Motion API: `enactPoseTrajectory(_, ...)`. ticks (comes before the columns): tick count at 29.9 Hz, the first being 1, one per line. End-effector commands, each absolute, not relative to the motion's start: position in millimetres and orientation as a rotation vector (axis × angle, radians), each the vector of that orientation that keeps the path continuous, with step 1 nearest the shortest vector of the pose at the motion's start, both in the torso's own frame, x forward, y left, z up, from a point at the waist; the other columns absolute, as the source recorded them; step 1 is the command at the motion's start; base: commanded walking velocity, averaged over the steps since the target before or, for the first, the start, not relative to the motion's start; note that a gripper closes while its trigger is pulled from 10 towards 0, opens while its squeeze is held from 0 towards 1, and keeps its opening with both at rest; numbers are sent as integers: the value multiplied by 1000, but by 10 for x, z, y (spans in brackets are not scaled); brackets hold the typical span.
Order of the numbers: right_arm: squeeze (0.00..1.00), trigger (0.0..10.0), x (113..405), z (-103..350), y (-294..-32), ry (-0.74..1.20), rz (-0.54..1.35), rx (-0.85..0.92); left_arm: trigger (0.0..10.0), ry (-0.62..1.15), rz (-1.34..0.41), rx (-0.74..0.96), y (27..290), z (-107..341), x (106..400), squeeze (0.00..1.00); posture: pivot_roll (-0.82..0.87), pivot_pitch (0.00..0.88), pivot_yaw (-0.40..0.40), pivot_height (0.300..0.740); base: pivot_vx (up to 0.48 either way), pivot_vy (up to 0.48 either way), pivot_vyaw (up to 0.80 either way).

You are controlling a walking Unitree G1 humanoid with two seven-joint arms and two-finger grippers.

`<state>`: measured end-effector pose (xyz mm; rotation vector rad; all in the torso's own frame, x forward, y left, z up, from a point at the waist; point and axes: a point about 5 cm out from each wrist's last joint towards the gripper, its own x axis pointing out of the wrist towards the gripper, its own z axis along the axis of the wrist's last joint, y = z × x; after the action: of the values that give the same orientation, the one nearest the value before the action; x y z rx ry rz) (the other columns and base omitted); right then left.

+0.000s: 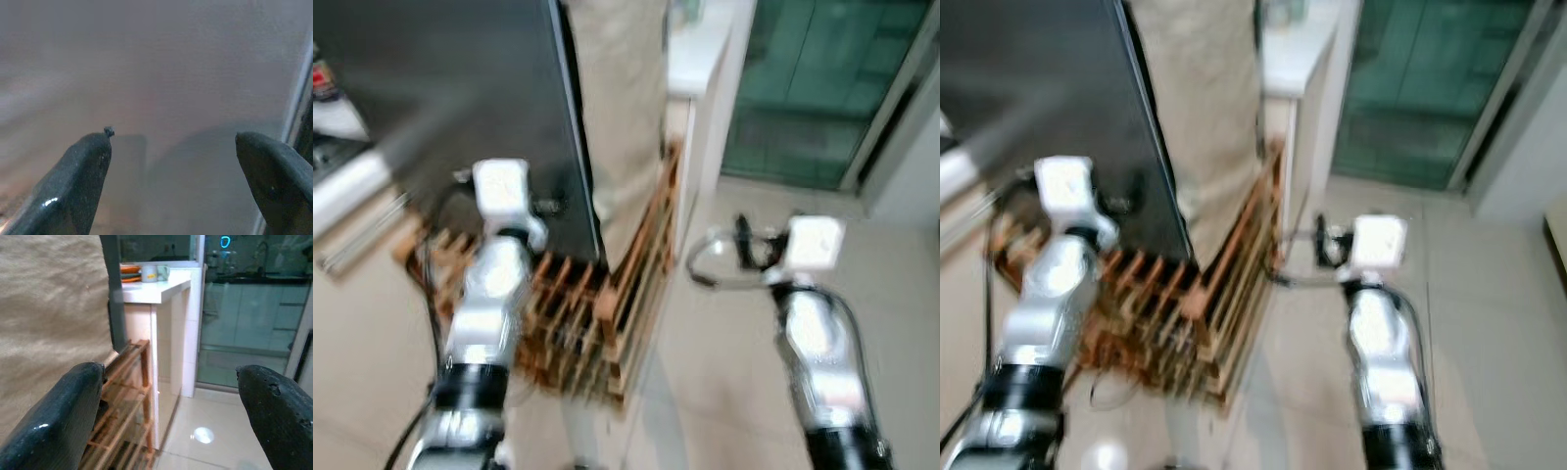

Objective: Restocking fridge

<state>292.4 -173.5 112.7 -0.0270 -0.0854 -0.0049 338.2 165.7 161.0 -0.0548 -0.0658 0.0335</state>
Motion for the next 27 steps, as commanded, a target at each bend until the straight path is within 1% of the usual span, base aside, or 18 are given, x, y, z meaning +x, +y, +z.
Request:
enactPoseTrajectory(1, 0, 10000, 2912, 1135, -1774, -89, -19, -28, 10000, -47, 37, -73, 1628, 1604, 3387, 0, -126, 0, 89, 740, 0, 0, 0)
enactPoseTrajectory(5, 0, 10000, 2909, 1131, -1770, -88, -17, -27, 10000, -51, -30, -109, 1523, 1651, 3393, 0, -128, 0, 90, 740, 0, 0, 0)
enactPoseTrajectory(6, 0, 10000, 2908, 1132, -1768, -88, -16, -27, 10000, -56, -77, -118, 1453, 1688, 3395, 0, -129, 0, 91, 740, 0, 0, 0)
enactPoseTrajectory(7, 0, 10000, 2904, 1135, -1767, -88, -16, -28, 10000, -62, -164, -135, 1313, 1760, 3402, 0, -129, 0, 90, 740, 0, 0, 0)
enactPoseTrajectory(8, 0, 10000, 2904, 1135, -1767, -88, -16, -28, 10000, -62, -164, -135, 1313, 1760, 3402, 0, -129, 0, 90, 740, 0, 0, 0)
enactPoseTrajectory(9, 0, 10000, 2899, 1132, -1768, -87, -16, -29, 10000, -64, -211, -129, 1234, 1795, 3413, 0, -128, 0, 89, 740, 0, 0, 0)
enactPoseTrajectory(10, 0, 10000, 2896, 1131, -1768, -86, -16, -29, 10000, -64, -226, -127, 1210, 1801, 3420, 0, -128, 0, 88, 740, 0, 0, 0)
enactPoseTrajectory(13, 0, 10000, 2891, 1127, -1763, -84, -14, -29, 10000, -60, -237, -130, 1158, 1811, 3464, 0, -128, 0, 86, 740, 0, 0, 0)
enactPoseTrajectory(15, 0, 10000, 2880, 1123, -1743, -83, -10, -26, 10000, -65, -238, -121, 1093, 1862, 3565, 0, -131, 0, 90, 740, 0, 0, 0)
enactPoseTrajectory(25, 0, 10000, 2827, 1104, -1743, -80, -28, -16, 10000, -72, -224, -113, 1058, 1957, 3708, 0, -146, 0, 104, 740, 0, 0, 0)
enactPoseTrajectory(26, 0, 10000, 2806, 1098, -1727, -79, -28, -16, 10000, -75, -219, -105, 1033, 1996, 3788, 0, -165, 0, 122, 740, 0, 0, 0)
enactPoseTrajectory(27, 0, 10000, 2793, 1102, -1724, -81, -31, -19, 10000, -83, -215, -96, 1054, 2018, 3804, 0, -182, 0, 136, 740, 0, 0, 0)
